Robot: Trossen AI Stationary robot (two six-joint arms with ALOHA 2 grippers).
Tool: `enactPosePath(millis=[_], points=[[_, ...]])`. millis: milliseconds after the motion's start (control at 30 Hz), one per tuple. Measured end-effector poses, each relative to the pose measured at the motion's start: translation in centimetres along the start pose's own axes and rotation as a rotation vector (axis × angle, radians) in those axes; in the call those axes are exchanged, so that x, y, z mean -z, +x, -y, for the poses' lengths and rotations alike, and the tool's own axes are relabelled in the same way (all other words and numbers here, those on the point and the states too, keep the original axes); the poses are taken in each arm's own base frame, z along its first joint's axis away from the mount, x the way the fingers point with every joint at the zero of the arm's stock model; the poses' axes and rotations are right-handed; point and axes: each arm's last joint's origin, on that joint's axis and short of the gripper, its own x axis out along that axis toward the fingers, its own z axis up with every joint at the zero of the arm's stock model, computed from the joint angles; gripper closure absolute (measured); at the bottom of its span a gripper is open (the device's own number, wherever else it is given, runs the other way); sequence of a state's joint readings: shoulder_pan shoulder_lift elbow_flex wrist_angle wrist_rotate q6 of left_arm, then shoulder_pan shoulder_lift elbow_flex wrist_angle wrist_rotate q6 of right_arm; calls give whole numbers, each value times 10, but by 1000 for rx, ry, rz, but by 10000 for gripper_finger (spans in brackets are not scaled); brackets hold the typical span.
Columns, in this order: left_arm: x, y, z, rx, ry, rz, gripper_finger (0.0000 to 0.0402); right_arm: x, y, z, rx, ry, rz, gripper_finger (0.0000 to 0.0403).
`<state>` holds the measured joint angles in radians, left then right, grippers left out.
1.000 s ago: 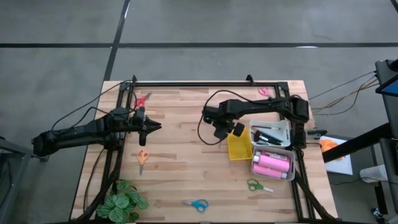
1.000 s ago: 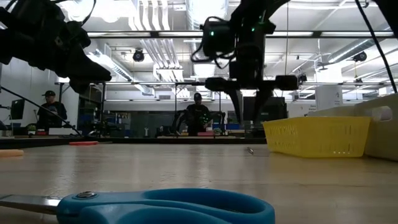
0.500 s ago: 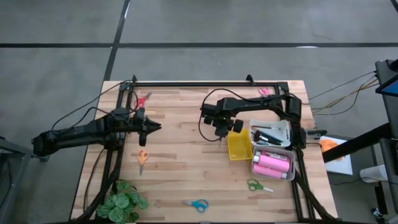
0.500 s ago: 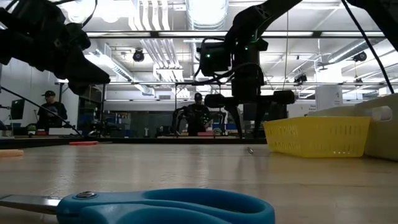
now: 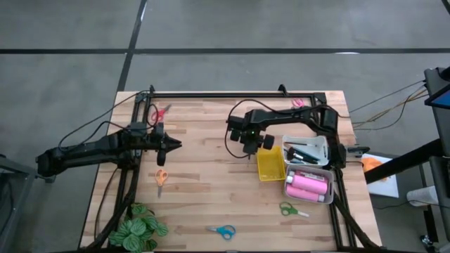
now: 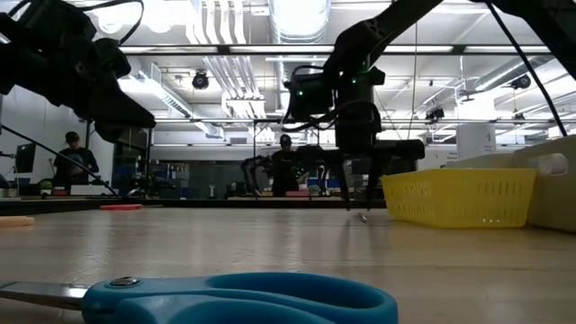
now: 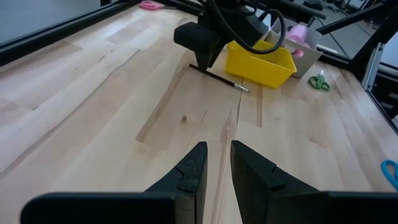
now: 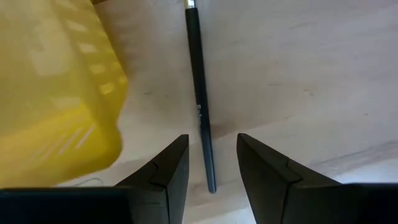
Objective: Pick & Place Paint Supplies
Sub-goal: Put the black paint brush into the white bin
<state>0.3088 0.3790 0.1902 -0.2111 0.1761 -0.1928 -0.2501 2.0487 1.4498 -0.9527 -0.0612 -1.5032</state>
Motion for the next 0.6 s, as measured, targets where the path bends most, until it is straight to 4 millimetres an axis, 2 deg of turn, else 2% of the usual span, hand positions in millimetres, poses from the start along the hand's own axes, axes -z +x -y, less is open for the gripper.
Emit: enactPosePath(millis=[167, 500, 600], points=[[1, 0, 0, -3, -2, -15, 329, 0, 10, 4, -1, 3, 0, 269], [4, 0, -1, -9, -7, -45, 329, 0, 13, 6, 7, 3, 1, 270], [5, 0, -1, -9, -7, -48, 329, 0, 13, 6, 11, 2, 1, 281]])
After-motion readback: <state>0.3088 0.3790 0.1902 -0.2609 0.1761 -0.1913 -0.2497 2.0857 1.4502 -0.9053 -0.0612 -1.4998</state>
